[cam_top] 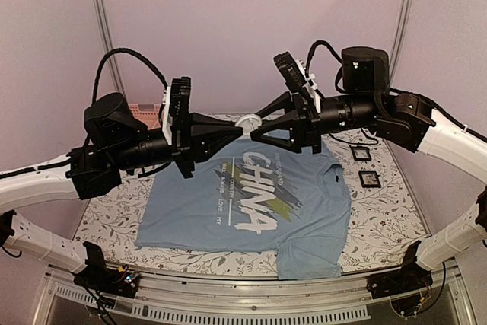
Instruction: Pin the brooch onto the clothing
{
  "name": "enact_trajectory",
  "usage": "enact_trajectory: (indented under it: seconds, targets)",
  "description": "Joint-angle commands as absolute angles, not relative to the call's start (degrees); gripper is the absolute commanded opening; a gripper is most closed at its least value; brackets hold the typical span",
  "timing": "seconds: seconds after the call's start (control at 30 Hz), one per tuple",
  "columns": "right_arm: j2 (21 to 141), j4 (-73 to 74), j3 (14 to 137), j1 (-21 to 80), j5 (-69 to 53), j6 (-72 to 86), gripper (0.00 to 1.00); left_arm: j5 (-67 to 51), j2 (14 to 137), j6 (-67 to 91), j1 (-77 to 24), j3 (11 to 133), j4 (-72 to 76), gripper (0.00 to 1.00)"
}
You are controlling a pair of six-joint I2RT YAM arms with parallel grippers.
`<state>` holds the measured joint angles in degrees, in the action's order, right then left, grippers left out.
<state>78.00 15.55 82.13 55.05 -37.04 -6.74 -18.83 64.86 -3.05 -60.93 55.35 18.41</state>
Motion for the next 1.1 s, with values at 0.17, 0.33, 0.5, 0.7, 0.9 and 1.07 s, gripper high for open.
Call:
enact_trajectory:
  seconds: [0.17,0.33,0.5,0.7,0.9,1.07]
  targets:
    - [76.47,16.07,83.56,54.46,-38.30,-6.90,0.35,-19.30,64.31,-3.77,-61.73,55.81,17.90,0.00]
    - [75.84,16.53,83.67,54.20,-38.61,-6.68,0.35,-19.83,64.25,-3.93,-61.71,55.39,17.93,0.00]
    - [75.72,16.61,83.55,54.20,-38.30,-6.49,0.36,-20.03,64.16,-3.71,-61.83,55.20,17.93,0.00]
    - [76.41,16.48,84.00,54.17,-39.55,-6.31,0.40,-20.12,64.09,-3.85,-62.10,55.28,17.68,0.00]
    - [77.22,16.03,84.29,54.20,-40.69,-5.91,0.31,-20.45,64.25,-4.07,-62.25,55.46,17.55,0.00]
    - [77.43,16.00,84.29,54.20,-40.78,-5.80,0.26,-20.39,64.34,-4.26,-62.35,55.45,17.60,0.00]
